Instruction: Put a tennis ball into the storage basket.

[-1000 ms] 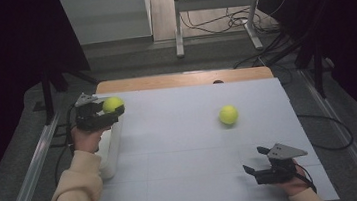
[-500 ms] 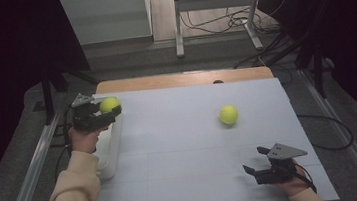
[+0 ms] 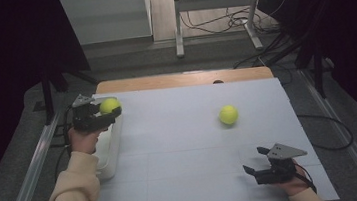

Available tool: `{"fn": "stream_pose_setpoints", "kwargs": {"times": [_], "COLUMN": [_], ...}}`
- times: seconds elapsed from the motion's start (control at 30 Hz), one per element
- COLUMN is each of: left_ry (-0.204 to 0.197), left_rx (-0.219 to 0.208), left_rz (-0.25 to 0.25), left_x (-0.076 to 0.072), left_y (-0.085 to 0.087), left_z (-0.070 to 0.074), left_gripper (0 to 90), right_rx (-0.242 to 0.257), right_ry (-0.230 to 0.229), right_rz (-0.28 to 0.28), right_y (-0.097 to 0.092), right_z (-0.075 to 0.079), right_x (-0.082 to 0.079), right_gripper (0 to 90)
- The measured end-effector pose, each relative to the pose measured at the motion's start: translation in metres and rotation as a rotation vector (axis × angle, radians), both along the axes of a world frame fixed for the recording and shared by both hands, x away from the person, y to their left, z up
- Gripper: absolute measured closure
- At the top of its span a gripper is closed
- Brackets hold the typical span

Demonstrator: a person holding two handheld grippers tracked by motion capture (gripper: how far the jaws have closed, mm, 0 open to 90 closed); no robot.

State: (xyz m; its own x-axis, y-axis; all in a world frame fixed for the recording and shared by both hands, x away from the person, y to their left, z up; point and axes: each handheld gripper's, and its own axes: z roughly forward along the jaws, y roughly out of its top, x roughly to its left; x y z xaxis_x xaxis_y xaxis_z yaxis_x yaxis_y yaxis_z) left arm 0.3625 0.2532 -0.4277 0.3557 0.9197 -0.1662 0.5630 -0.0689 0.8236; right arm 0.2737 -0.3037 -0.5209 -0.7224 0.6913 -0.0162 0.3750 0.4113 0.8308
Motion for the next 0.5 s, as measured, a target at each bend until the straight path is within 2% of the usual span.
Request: {"fn": "stream_pose_setpoints", "kwargs": {"times": [0.5], "left_ry": [0.03], "left_rx": [0.023], "left_rz": [-0.015], "left_x": [-0.0003], "left_y": [-0.0005], "left_z": [-0.0076], "left_gripper": [26.1], "right_rx": [-0.007], "right_ry": [0.004], "right_rz": [0.001], "right_y": [0.0003], "right_z": [-0.0005], "right_x": [0.0001], "right_gripper": [14.1]}}
